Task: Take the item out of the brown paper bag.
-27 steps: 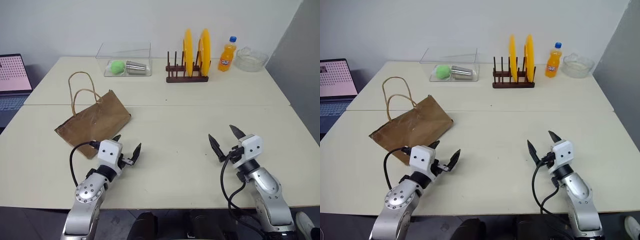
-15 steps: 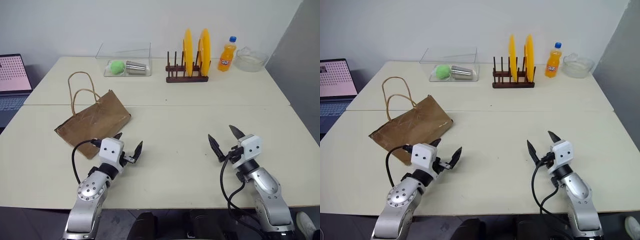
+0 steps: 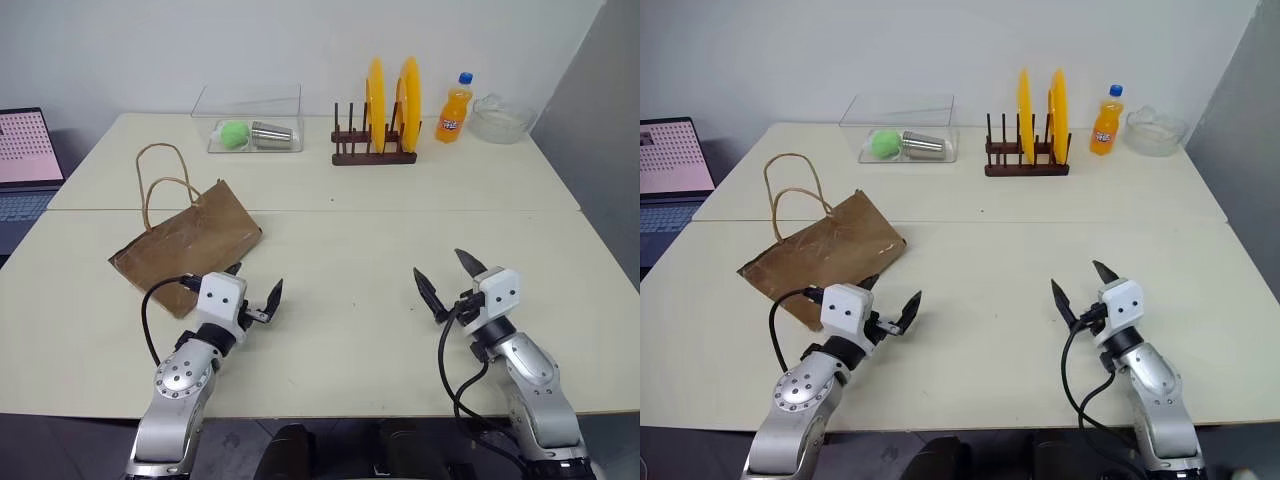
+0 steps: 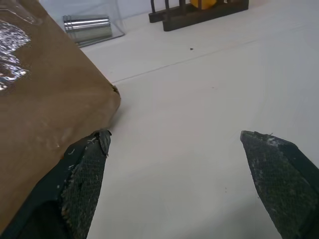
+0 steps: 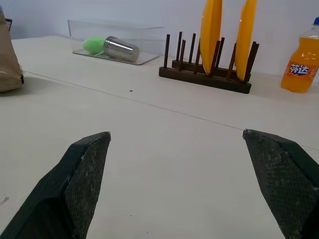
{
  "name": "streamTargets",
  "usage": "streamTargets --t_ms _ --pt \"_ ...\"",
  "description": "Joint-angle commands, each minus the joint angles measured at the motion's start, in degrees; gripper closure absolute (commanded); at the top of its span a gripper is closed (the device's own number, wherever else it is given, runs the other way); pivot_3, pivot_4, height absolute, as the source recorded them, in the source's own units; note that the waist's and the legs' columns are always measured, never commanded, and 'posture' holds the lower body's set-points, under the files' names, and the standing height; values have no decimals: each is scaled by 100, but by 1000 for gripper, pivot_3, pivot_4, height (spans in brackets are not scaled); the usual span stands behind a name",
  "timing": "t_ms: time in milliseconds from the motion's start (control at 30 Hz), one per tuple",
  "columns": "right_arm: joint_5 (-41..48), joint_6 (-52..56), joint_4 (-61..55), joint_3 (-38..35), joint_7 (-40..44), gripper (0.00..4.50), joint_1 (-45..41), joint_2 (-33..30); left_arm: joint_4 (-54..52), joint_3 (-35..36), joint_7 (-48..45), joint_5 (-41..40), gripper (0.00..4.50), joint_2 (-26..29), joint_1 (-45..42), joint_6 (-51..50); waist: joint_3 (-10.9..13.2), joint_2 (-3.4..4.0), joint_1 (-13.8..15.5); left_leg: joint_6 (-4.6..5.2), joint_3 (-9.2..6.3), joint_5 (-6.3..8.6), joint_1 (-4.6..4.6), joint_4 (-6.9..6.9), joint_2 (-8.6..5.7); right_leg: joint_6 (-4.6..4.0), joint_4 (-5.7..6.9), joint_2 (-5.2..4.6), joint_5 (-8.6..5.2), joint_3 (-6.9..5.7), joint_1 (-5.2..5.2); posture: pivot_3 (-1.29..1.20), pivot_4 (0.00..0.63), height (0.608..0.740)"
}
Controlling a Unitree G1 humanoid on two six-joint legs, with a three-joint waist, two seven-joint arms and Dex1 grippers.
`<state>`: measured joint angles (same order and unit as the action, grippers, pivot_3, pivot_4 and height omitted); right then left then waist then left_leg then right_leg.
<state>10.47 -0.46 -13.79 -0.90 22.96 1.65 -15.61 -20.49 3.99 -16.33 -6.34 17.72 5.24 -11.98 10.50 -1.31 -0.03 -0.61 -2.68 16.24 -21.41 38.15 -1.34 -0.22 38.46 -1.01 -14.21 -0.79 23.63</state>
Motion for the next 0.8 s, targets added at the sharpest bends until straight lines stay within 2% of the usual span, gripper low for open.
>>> streamTargets --t_ms 33,167,300,433,567,700,800 --pt "180 -7 -43 -8 198 0 -182 -50 -376 128 26 23 114 62 51 67 0 0 -1 0 0 0 0 0 0 0 0 0 0 0 0 0 150 740" --pt "329 81 -94 200 760 0 -526 -277 -617 438 -538 -559 114 377 144 -58 1 0 -10 0 0 0 1 -2 0 0 -2 0 0 0 0 0 150 740" --pt "933 547 -301 435 1541 0 -1281 -528 -844 1033 -518 -973 114 575 69 -298 3 1 -21 0 -1 0 4 -1 1 -1 -1 2 0 -2 -1 0 150 740" --pt "1529 1199 -258 611 2334 0 -2118 -793 -1420 1485 -162 -1407 114 313 380 -672 2 1 -15 1 -5 0 5 -5 1 -1 -19 2 1 -4 -12 0 150 740" --pt "1822 1560 -137 705 2872 0 -2513 -975 -1841 1911 -75 -1801 114 293 703 -962 3 -2 -1 2 -9 1 2 -11 1 2 -50 -1 4 -8 -22 0 150 740" --pt "2064 1938 -242 815 3424 0 -2589 -1244 -1616 2956 -191 -2447 114 883 494 -1341 5 -5 37 2 -26 1 -2 -11 1 0 -49 0 3 -25 -21 0 150 740" --pt "2147 2062 -394 836 3552 0 -2543 -1351 -1150 3368 -510 -2707 114 1510 238 -1540 5 -5 34 2 -27 0 3 -10 1 -2 -46 -1 4 -29 -26 0 150 740"
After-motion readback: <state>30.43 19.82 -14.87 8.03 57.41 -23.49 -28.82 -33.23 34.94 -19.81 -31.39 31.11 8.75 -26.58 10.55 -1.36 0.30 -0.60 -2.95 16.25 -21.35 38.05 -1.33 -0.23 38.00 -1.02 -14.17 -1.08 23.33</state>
